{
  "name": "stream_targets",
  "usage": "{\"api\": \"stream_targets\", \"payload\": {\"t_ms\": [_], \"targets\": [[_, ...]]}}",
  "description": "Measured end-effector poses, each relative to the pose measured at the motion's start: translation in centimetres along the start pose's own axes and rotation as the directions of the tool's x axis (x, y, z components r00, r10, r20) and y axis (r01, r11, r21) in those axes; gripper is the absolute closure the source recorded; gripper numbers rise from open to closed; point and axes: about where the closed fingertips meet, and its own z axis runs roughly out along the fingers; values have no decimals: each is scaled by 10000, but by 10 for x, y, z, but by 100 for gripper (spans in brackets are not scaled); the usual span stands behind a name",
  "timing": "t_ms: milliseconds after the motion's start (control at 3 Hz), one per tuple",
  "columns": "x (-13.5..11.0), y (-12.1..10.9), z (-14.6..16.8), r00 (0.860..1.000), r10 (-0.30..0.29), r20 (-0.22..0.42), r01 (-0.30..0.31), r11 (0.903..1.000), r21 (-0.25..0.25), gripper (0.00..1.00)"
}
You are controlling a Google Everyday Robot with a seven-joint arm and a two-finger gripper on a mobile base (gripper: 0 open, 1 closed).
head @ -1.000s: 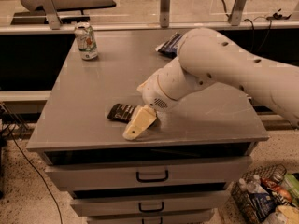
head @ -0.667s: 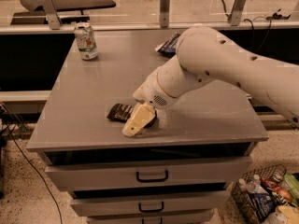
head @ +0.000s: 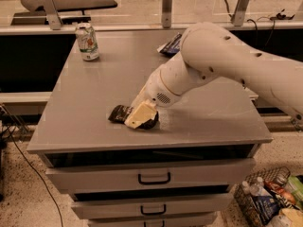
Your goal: Pick rxbar chocolate
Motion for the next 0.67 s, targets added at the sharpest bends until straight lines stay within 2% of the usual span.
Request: {"api": "stream_targets", "payload": {"t_ms": [333, 667], "targets": [[0, 0, 0, 10000, 0, 1, 0, 10000, 0, 100], [-11, 1, -34, 9993, -173, 346, 165, 9995, 251, 100]]}}
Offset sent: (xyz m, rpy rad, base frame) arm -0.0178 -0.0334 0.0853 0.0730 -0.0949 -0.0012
